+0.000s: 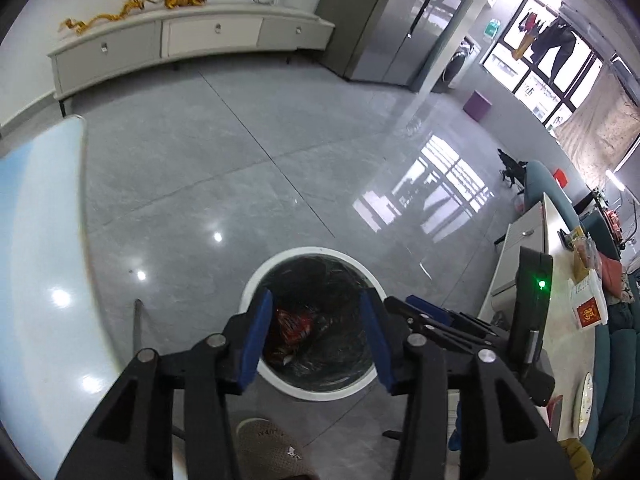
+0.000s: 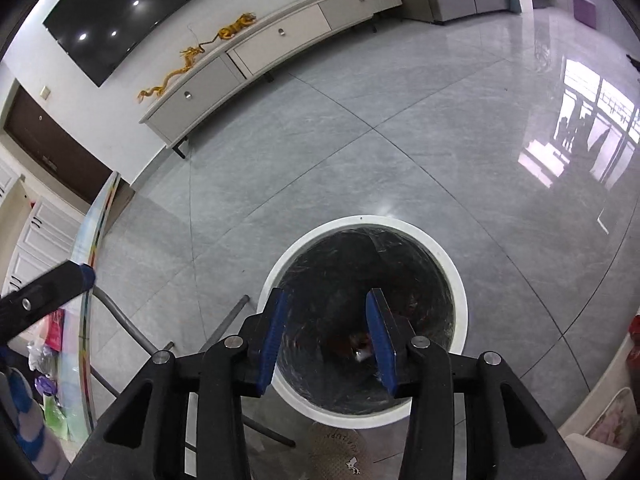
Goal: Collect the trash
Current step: 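Return to table and grasp purple plastic bag with left tool, then grasp white tissue with right tool while left tool holds purple bag, then carry purple bag and tissue to the bin and open both tools, then return to table and grasp white plastic bag with left tool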
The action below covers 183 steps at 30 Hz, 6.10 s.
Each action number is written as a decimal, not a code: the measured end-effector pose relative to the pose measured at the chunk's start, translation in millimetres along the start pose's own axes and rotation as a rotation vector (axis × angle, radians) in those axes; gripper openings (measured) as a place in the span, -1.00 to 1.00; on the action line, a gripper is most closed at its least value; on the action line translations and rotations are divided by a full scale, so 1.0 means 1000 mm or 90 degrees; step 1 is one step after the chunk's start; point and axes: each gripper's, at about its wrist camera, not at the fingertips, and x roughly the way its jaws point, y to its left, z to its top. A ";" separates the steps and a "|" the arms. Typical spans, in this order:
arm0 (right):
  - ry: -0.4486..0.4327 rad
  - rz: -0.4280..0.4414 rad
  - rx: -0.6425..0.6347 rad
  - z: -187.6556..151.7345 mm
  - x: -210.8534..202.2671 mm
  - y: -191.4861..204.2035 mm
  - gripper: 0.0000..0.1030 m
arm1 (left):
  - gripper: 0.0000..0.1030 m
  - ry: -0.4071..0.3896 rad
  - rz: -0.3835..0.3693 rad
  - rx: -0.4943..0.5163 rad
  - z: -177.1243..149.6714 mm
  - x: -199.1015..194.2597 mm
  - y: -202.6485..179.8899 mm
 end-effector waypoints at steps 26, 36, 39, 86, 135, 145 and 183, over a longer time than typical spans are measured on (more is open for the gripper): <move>-0.071 0.154 -0.312 -0.079 -0.110 0.269 -0.17 | -0.14 -0.167 0.235 -0.094 -0.175 -0.266 0.199; -0.005 0.167 -0.415 -0.124 -0.083 0.349 -0.07 | -0.14 -0.152 0.239 -0.184 -0.241 -0.275 0.277; 0.005 0.162 -0.430 -0.128 -0.075 0.361 -0.06 | -0.14 -0.146 0.214 -0.184 -0.249 -0.271 0.281; -0.059 0.297 -0.461 -0.087 -0.099 0.417 -1.00 | -0.69 -0.232 0.153 -0.160 -0.233 -0.317 0.241; -0.080 0.044 -0.095 -0.003 -0.078 0.057 -0.25 | -0.08 -0.054 -0.018 0.061 -0.030 -0.085 -0.014; -0.142 0.102 -0.203 -0.028 -0.152 0.153 -0.25 | -0.07 -0.157 0.038 0.029 -0.075 -0.200 0.038; 0.094 0.184 -0.375 -0.057 0.057 0.411 -0.04 | -0.17 -0.116 0.224 -0.215 -0.169 -0.242 0.380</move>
